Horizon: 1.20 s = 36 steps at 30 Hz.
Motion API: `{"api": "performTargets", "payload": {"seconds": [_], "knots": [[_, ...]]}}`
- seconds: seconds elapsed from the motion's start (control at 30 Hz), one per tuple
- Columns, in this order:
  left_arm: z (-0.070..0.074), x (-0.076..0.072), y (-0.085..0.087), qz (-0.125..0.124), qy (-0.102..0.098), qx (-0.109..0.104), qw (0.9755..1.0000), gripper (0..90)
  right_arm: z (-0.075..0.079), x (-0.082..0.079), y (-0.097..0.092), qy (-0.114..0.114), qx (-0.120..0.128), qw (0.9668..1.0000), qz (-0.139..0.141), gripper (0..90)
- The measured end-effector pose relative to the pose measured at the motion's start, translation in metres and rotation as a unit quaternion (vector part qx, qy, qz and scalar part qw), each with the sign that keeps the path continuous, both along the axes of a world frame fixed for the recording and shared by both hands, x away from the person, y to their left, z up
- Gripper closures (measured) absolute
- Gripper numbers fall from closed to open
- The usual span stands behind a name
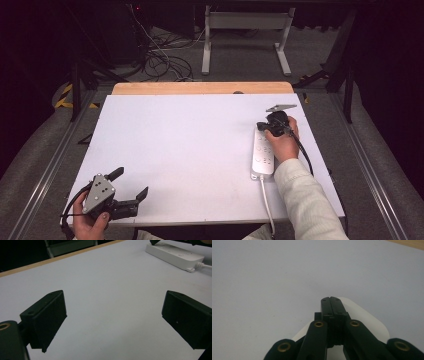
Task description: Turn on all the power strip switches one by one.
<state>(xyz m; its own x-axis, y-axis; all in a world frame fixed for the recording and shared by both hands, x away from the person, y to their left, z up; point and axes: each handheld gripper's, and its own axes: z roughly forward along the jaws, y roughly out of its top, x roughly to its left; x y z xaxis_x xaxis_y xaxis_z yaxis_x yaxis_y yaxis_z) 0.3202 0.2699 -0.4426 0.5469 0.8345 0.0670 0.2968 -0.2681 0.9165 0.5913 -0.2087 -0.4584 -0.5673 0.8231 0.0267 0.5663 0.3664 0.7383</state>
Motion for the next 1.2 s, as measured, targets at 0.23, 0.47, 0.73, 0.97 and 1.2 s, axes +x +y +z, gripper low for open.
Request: {"api": "performTargets", "payload": {"seconds": [0.23,0.47,0.73,0.97,1.2], "knots": [[0.000,0.000,-0.001,-0.001,0.001,0.000,1.0000,6.0,-0.002,-0.001,-0.003,0.006,0.015,0.9998,-0.014,90.0],[0.000,0.002,0.000,-0.001,0.001,0.002,1.0000,6.0,0.006,-0.004,0.006,-0.009,-0.023,0.9996,0.012,90.0],[0.000,0.002,-0.002,-0.002,0.003,-0.001,1.0000,6.0,0.041,-0.025,0.002,-0.049,0.015,0.9979,0.040,90.0],[0.001,0.002,-0.003,-0.002,0.001,0.000,1.0000,6.0,0.053,-0.040,-0.002,-0.056,0.020,0.9970,0.051,88.6],[0.001,0.002,-0.003,-0.003,0.001,0.001,1.0000,6.0,0.058,-0.047,-0.003,-0.061,0.019,0.9961,0.061,88.4]]}}
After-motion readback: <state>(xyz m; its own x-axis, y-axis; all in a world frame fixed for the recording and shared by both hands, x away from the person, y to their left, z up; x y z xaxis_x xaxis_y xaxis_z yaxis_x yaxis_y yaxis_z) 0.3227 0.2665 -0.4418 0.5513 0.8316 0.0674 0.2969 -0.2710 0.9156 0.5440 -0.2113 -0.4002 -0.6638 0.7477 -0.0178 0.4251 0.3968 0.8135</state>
